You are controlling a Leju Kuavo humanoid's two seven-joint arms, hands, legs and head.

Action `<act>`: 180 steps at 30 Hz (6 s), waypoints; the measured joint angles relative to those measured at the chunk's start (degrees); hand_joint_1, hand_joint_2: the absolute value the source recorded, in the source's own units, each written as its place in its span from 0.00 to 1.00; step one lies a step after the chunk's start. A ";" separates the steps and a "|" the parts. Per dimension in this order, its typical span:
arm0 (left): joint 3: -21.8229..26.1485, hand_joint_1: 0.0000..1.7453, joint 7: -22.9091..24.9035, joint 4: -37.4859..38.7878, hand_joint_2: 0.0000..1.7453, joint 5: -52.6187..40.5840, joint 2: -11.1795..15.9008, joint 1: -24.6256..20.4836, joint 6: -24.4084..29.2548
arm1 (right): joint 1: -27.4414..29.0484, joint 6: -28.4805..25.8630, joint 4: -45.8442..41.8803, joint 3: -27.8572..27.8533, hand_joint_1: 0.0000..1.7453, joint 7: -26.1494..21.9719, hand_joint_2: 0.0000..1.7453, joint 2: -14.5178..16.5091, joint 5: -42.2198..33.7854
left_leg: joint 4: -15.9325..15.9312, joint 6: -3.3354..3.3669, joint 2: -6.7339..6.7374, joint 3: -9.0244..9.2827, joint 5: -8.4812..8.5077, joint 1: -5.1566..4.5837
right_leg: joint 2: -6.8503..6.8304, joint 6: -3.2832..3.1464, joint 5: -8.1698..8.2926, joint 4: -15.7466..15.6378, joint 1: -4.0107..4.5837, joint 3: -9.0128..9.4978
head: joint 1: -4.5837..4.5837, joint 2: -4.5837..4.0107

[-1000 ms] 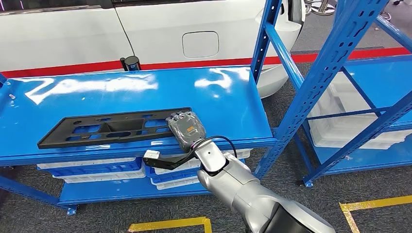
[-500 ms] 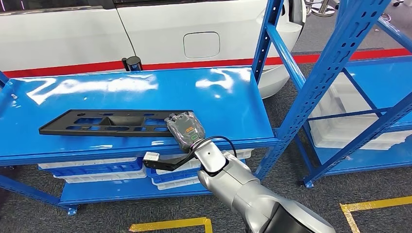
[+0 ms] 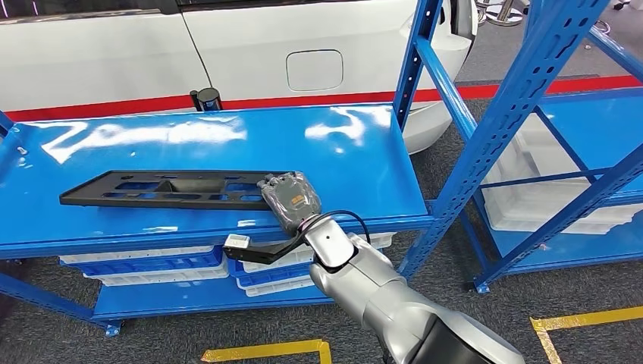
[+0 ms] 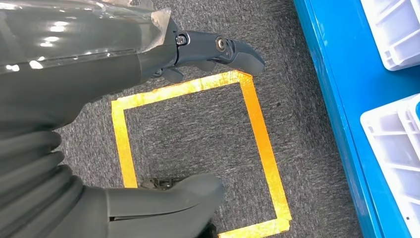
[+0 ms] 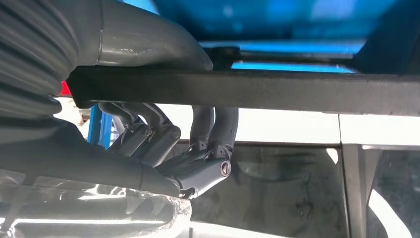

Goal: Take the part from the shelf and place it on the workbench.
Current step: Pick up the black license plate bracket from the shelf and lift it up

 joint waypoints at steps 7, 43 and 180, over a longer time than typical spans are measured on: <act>0.35 0.00 0.85 0.00 0.00 -0.26 0.39 0.37 -0.65 | -2.94 -2.88 -3.85 -6.78 1.00 -3.94 1.00 -0.47 -0.09 | 0.00 0.00 0.02 -0.02 0.00 0.01 | 0.00 0.00 0.01 0.01 -0.02 -0.01 | 0.00 0.00; 1.20 0.00 5.07 0.00 0.00 -1.54 1.49 0.70 -1.04 | -1.36 -0.15 -25.74 -22.86 1.00 -6.96 1.00 -2.92 12.22 | 0.00 0.00 0.02 -0.06 0.00 0.03 | 0.00 0.00 0.01 0.01 -0.02 -0.07 | 0.00 0.00; 1.46 0.00 7.94 0.01 0.00 -5.22 1.64 0.78 -2.41 | 15.35 -9.12 -5.03 -24.90 0.00 -4.98 1.00 -2.12 23.80 | -0.02 -0.02 0.02 0.51 -0.06 -0.12 | 0.01 -0.03 -0.03 -0.03 0.02 0.37 | 0.02 0.00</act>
